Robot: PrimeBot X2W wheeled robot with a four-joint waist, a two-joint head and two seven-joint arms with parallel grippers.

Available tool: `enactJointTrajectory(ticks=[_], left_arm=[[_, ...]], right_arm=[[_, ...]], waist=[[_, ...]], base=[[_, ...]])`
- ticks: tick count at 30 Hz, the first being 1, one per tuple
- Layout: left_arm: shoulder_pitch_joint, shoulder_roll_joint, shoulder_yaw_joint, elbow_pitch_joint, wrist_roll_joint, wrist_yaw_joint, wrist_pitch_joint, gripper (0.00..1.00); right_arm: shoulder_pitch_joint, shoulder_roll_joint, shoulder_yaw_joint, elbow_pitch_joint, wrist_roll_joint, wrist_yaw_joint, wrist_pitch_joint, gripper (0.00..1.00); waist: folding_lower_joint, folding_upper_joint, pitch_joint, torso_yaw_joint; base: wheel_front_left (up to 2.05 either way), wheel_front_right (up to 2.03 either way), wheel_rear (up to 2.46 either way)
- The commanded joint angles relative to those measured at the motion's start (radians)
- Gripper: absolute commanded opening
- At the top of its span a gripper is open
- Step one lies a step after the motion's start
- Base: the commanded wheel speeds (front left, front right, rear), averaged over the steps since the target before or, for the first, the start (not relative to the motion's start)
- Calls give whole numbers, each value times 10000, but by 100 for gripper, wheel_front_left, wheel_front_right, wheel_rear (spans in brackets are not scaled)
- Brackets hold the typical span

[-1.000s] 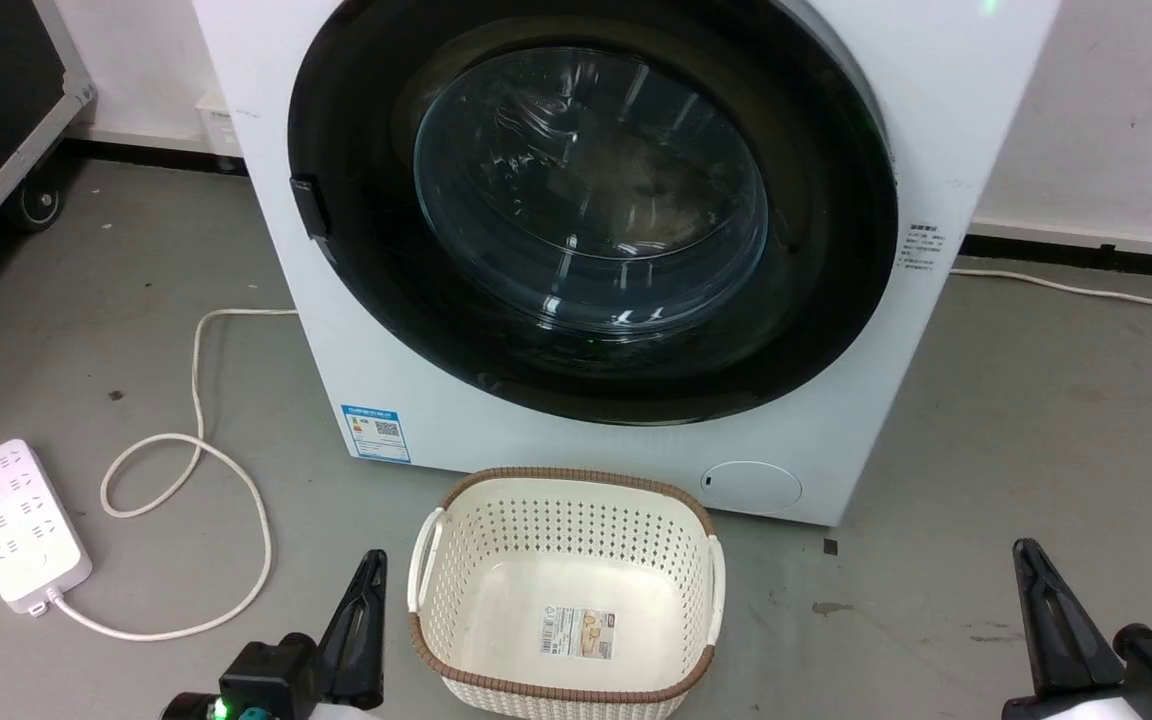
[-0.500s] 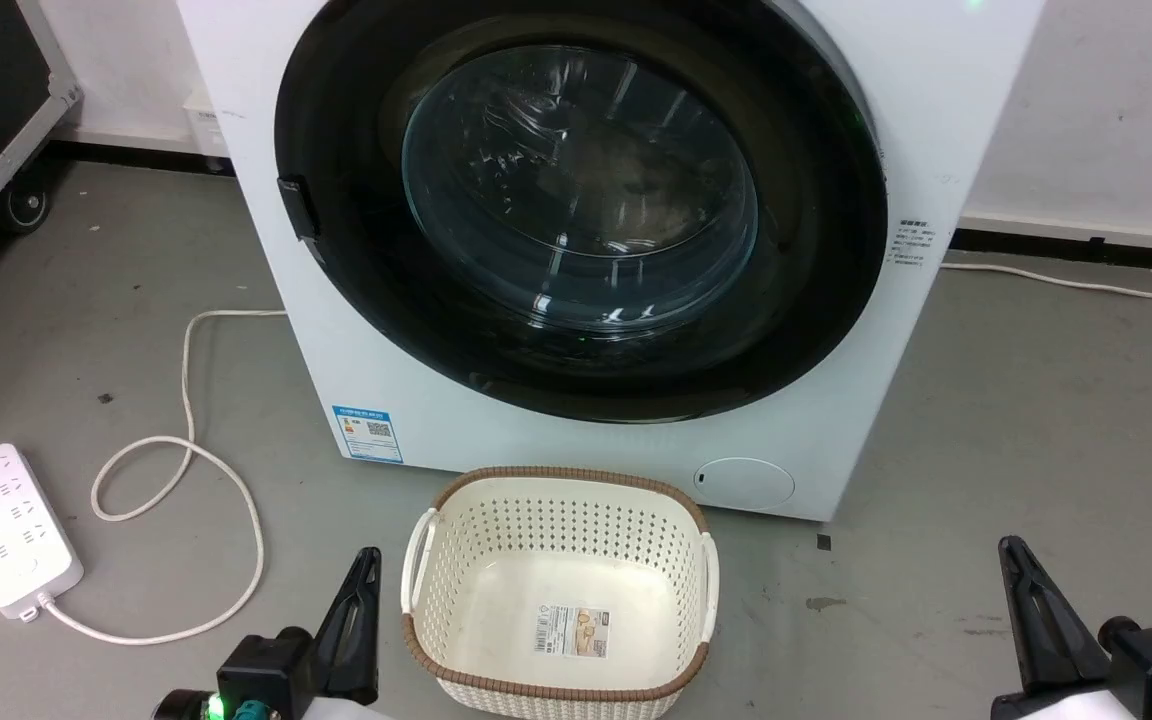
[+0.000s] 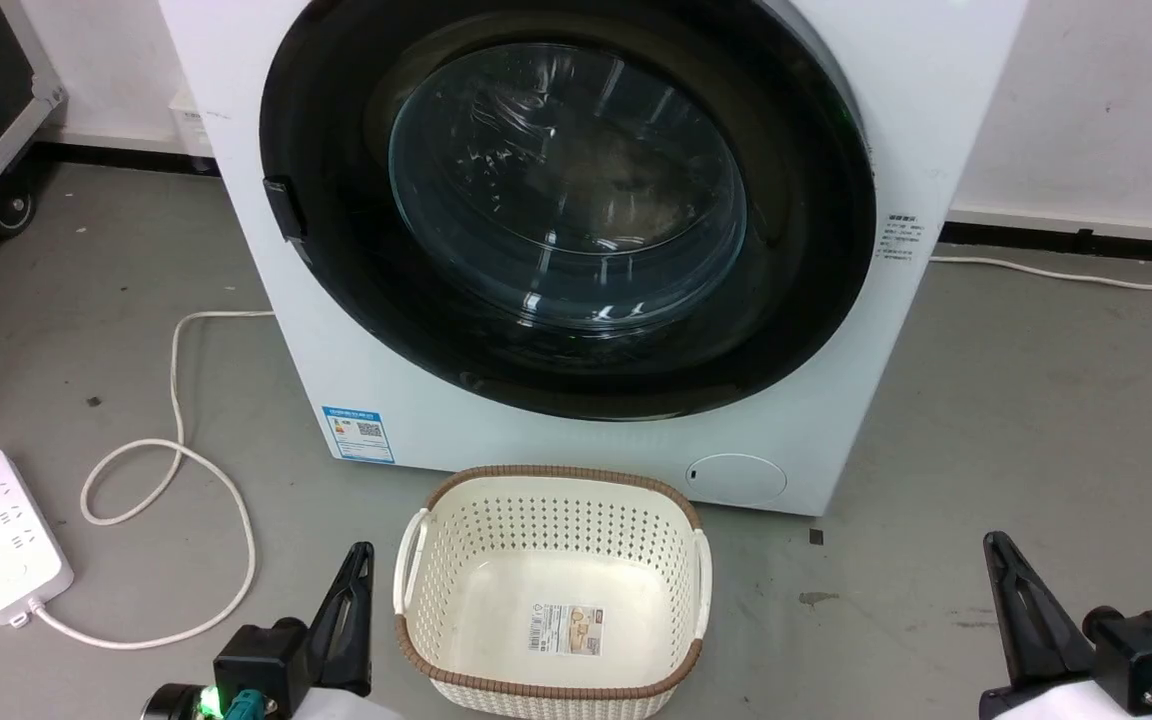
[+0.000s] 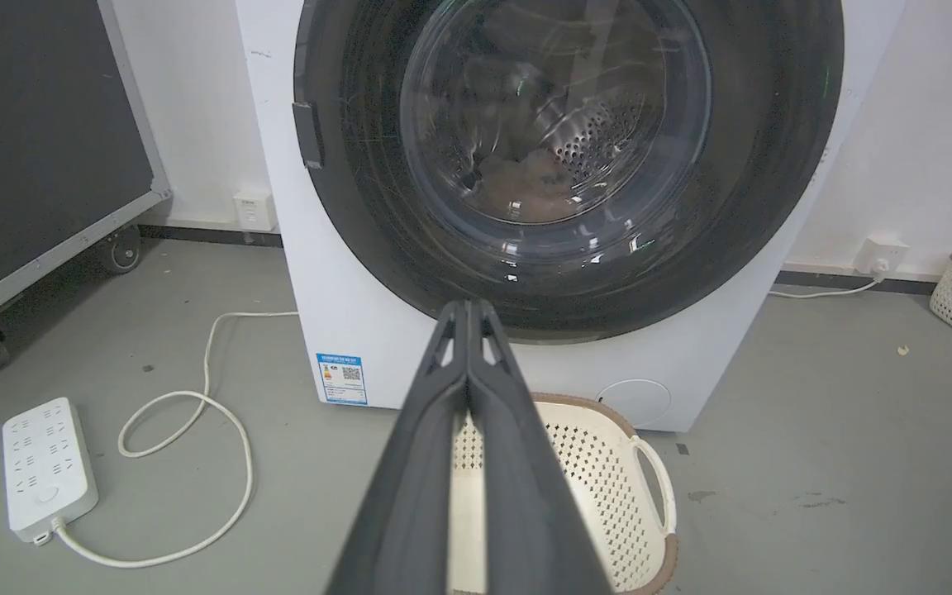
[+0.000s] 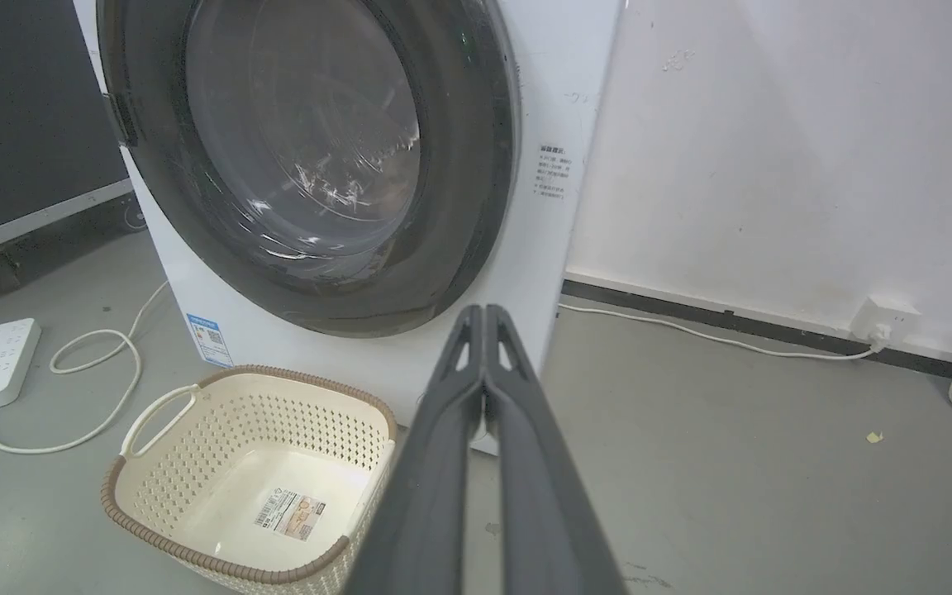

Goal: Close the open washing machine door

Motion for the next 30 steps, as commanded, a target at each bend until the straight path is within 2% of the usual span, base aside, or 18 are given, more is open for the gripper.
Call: enactJointTrajectory(ticks=[1,30], left_arm=[[-142,3,22,-55,86,75,35,0],[-295,6,231,-362,418,235,669,0]], right_arm=[[-144,16,46,-71,75,-3,52,0],[-365,28,446,-245,139,-5,688,0]], waist=[[0,0,2,-6],[0,0,81,-273]], base=[[0,0,0],[0,0,0]])
